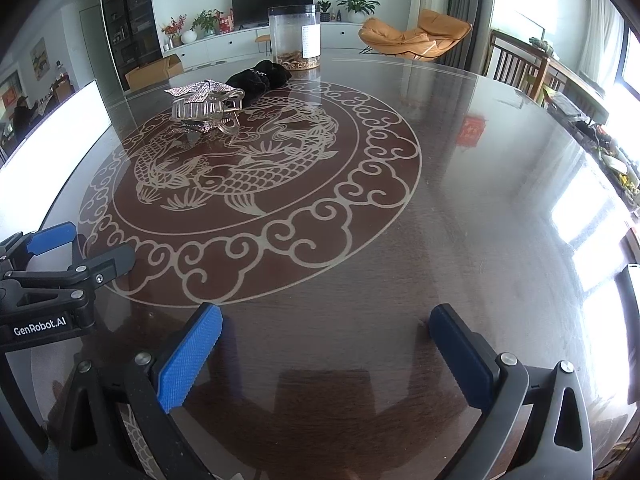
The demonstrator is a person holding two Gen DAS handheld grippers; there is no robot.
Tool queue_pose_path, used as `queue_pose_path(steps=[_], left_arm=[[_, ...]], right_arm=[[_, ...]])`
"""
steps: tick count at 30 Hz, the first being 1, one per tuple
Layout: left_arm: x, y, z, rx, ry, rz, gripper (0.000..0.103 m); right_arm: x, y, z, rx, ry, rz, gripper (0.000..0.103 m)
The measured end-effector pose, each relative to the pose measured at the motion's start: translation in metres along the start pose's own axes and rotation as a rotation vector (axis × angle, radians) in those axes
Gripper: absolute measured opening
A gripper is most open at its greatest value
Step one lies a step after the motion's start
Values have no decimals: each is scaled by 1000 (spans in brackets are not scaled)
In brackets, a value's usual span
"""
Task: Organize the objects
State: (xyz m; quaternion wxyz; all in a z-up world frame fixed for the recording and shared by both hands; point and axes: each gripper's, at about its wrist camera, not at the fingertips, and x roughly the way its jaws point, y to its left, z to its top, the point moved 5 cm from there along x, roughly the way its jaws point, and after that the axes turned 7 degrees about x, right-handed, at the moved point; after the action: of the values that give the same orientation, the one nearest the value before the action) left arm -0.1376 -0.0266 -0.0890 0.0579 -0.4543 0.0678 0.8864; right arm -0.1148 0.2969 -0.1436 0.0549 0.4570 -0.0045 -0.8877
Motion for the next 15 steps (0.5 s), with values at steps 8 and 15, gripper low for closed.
queue_pose_path(steps=[8, 15], left_arm=[[0, 0, 0, 0, 0, 0, 103], [0, 0, 1, 0, 0, 0, 103]], right_arm=[[0, 0, 0, -1, 0, 0, 103], [-1, 0, -2, -44, 4, 31, 103]])
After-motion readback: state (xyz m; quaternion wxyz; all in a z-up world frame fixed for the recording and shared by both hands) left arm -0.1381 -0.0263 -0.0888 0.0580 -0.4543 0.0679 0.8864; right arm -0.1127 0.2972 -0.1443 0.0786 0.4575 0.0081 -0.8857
